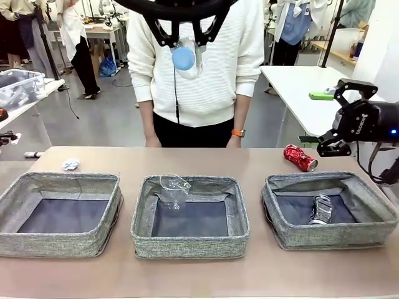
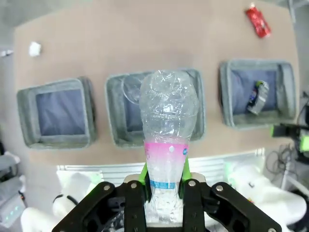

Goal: Sort the waste into the appropriate baskets.
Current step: Pick up the waste item pointed out by the person.

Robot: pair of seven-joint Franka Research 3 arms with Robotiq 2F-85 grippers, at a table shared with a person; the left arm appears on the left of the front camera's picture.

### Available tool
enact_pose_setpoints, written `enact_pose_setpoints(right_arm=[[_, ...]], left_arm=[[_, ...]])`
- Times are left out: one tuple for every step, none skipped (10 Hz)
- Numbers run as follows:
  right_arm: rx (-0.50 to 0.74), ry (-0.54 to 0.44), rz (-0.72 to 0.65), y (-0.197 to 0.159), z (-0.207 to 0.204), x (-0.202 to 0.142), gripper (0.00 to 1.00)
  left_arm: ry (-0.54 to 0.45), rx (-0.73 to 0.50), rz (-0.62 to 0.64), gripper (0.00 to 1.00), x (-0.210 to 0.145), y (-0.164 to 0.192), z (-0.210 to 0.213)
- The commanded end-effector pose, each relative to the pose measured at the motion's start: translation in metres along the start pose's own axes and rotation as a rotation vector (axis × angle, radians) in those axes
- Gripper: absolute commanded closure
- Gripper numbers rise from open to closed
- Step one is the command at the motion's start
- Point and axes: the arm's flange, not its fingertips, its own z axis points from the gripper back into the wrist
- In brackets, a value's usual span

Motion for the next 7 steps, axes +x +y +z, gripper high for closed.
enact_pose_setpoints(right_arm=[[0.018, 0.000, 0.019, 0.001, -0.001, 0.000, 0.00], [0.018, 0.000, 0.019, 0.001, -0.001, 0.000, 0.00], [0.018, 0.000, 0.019, 0.001, -0.001, 0.000, 0.00], [0.018, 0.000, 0.019, 0.001, -0.001, 0.000, 0.00], [0.018, 0.000, 0.019, 0.001, -0.001, 0.000, 0.00], [0.018, 0.000, 0.019, 0.001, -0.001, 0.000, 0.00], [0.018, 0.000, 0.019, 0.001, -0.001, 0.000, 0.00]], left_arm=[[-0.031, 0.052, 0.051, 0.77, 0.002, -0.004, 0.010], [-0.044, 0.064, 0.075, 0.77, 0.006, 0.000, 0.011], [-0.035, 0.061, 0.089, 0.77, 0.011, 0.004, 0.012], [-0.015, 0.059, 0.092, 0.77, 0.017, 0.007, 0.014], [-0.014, 0.045, 0.104, 0.77, 0.023, 0.010, 0.017], [-0.028, 0.032, 0.113, 0.77, 0.028, 0.011, 0.019], [-0.043, 0.022, 0.118, 0.77, 0.032, 0.011, 0.022]])
